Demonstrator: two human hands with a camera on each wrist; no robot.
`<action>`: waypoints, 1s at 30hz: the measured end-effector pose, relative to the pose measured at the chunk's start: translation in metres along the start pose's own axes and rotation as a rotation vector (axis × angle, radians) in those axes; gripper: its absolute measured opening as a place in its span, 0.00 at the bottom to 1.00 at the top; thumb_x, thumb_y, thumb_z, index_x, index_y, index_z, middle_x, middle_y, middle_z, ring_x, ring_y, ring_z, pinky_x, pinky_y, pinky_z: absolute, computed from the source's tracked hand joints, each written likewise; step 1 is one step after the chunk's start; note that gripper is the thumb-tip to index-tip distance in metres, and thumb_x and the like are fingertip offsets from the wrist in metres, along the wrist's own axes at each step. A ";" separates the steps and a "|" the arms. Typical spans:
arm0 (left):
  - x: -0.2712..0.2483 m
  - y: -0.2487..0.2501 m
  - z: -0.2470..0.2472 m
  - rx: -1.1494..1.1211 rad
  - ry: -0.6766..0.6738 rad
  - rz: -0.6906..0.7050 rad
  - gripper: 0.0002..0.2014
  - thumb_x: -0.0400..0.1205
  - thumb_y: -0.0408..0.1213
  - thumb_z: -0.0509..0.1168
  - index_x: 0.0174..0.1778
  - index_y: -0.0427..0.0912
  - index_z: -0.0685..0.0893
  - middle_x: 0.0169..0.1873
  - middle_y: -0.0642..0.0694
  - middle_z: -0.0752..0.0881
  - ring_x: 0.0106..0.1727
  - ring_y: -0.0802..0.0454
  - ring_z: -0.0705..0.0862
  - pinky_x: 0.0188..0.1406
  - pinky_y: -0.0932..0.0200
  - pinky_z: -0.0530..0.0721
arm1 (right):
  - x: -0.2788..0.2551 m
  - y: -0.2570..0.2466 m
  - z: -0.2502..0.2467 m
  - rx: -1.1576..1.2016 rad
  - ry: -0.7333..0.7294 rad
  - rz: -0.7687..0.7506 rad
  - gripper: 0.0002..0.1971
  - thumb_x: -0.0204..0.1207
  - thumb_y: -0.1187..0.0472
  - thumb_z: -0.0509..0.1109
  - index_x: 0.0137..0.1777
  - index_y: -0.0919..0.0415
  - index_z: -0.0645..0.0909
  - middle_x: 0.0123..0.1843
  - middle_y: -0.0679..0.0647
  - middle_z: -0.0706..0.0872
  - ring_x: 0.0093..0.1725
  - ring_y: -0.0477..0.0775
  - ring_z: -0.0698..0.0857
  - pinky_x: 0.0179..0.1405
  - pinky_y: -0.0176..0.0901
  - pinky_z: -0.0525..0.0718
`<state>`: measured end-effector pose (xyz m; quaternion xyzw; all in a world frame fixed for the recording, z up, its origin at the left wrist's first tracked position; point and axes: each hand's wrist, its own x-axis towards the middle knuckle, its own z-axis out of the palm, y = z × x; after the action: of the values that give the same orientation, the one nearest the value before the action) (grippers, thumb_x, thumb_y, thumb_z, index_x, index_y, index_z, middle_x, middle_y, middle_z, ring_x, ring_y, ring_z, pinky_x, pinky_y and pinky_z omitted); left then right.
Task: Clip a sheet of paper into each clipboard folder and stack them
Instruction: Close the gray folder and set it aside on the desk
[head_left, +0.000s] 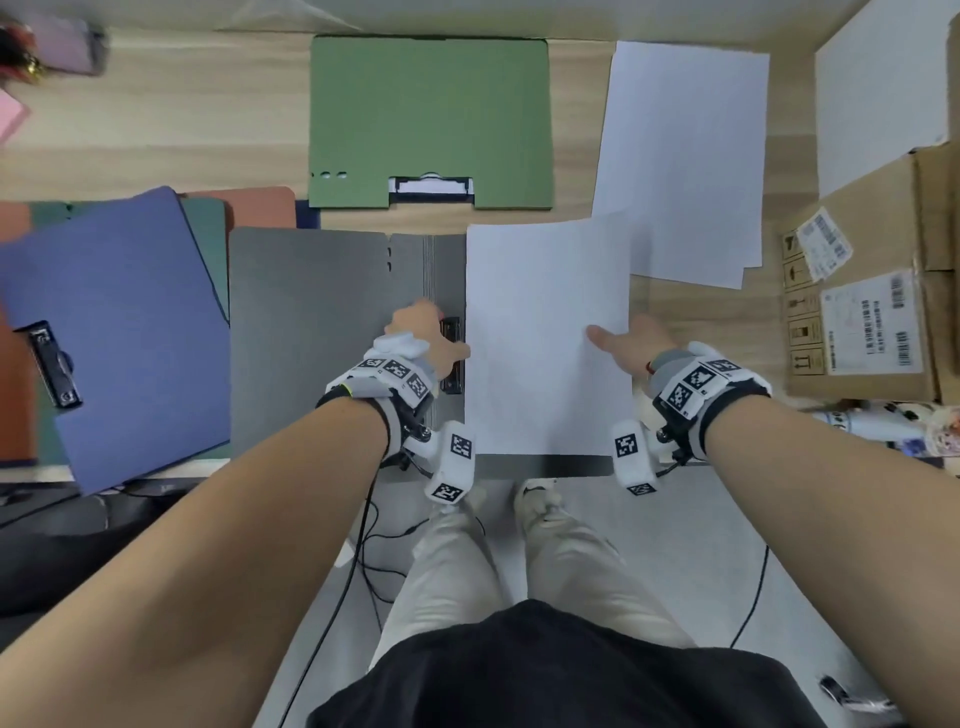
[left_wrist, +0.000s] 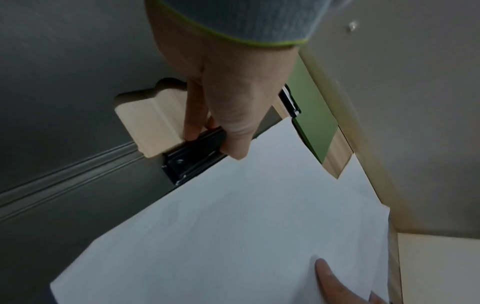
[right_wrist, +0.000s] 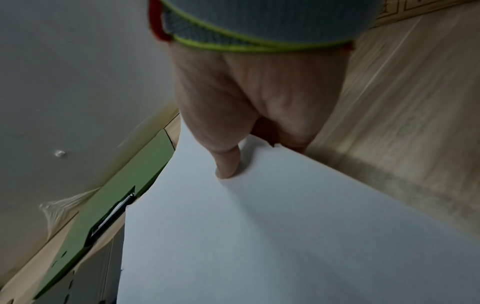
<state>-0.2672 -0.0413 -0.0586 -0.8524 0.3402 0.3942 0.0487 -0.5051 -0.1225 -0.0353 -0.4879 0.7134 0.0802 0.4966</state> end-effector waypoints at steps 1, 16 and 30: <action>0.002 -0.005 0.000 -0.040 0.004 0.017 0.28 0.73 0.47 0.76 0.69 0.49 0.80 0.54 0.46 0.88 0.52 0.44 0.88 0.55 0.48 0.88 | 0.000 -0.001 0.002 0.030 -0.009 -0.006 0.28 0.83 0.51 0.67 0.77 0.69 0.69 0.72 0.60 0.78 0.71 0.62 0.76 0.61 0.47 0.72; 0.011 -0.032 0.003 -0.345 0.041 0.168 0.23 0.72 0.40 0.75 0.65 0.47 0.86 0.41 0.53 0.91 0.44 0.50 0.91 0.50 0.50 0.91 | 0.009 -0.011 0.012 0.050 -0.079 -0.066 0.24 0.77 0.46 0.73 0.67 0.62 0.80 0.60 0.53 0.85 0.59 0.57 0.83 0.63 0.51 0.79; 0.018 -0.033 0.006 -0.298 0.056 0.166 0.28 0.72 0.42 0.76 0.69 0.47 0.81 0.41 0.54 0.89 0.45 0.51 0.89 0.51 0.49 0.90 | 0.022 -0.012 0.018 -0.139 -0.037 -0.071 0.29 0.78 0.44 0.70 0.70 0.66 0.77 0.67 0.58 0.84 0.65 0.62 0.82 0.61 0.49 0.79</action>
<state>-0.2432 -0.0237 -0.0814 -0.8297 0.3484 0.4190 -0.1207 -0.4848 -0.1311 -0.0570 -0.5447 0.6790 0.1210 0.4770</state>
